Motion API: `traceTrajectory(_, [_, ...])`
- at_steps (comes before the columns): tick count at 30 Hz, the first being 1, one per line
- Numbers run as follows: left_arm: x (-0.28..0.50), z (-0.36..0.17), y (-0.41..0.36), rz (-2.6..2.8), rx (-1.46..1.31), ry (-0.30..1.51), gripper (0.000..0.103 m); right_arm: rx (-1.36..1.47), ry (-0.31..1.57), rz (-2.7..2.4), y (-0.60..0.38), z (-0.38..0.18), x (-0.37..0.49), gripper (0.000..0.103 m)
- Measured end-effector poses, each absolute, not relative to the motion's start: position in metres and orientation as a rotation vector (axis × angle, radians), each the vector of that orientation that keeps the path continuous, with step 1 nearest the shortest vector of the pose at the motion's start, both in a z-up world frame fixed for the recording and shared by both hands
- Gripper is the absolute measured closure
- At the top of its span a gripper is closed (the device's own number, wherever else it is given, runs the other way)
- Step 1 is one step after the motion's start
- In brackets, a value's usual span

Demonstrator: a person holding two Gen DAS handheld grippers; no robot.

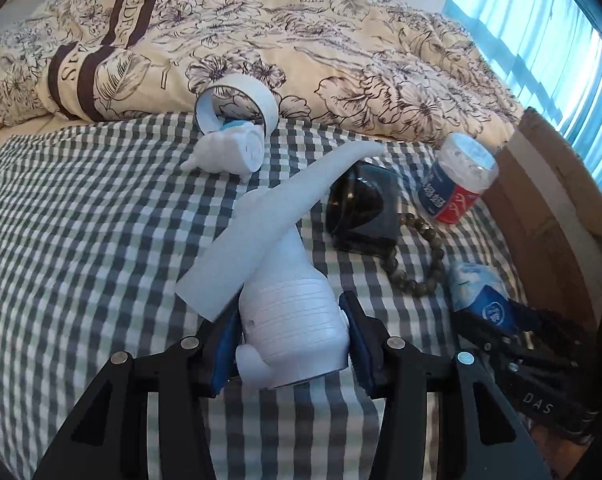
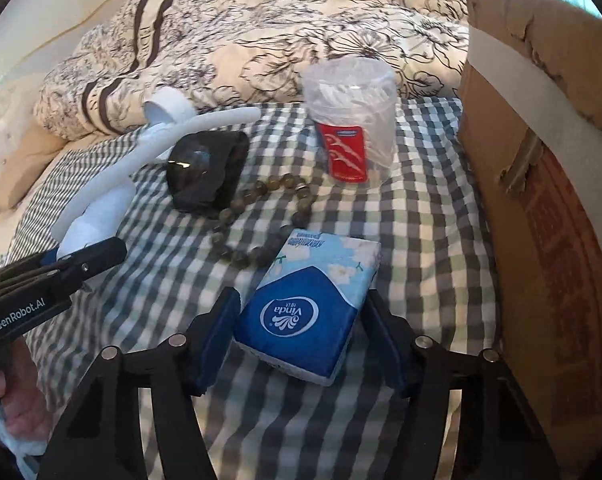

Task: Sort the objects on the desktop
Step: 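Lift and carry the white device and tissue pack with both grippers over the cardboard box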

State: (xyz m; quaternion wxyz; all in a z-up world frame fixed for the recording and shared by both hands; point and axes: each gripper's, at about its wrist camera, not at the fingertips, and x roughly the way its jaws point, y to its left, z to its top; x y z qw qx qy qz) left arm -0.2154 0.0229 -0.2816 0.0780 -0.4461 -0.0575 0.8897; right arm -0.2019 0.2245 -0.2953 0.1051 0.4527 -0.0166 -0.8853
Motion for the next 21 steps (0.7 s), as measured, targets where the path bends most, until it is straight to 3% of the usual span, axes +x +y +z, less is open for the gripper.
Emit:
traceTrajectory(8, [-0.182, -0.244, 0.009, 2.675, -1.245, -0.242, 0.054, 1.273, -0.062, -2.614, 0.219, -0.264, -0.175, 0.042])
traceTrajectory(11, [-0.185, -0.261, 0.007, 2.645, -1.437, -0.189, 0.054, 1.258, -0.06, -2.614, 0.217, -0.255, -0.166, 0.042])
traceTrajectory(15, [-0.175, -0.276, -0.01, 2.459, -1.497, -0.486, 0.054, 1.244, -0.053, -2.608, 0.214, -0.247, -0.155, 0.042])
traceTrajectory(21, [-0.158, -0.264, -0.01, 2.42, -1.43, -0.511, 0.054, 1.236, -0.049, -2.603, 0.211, -0.241, -0.148, 0.042])
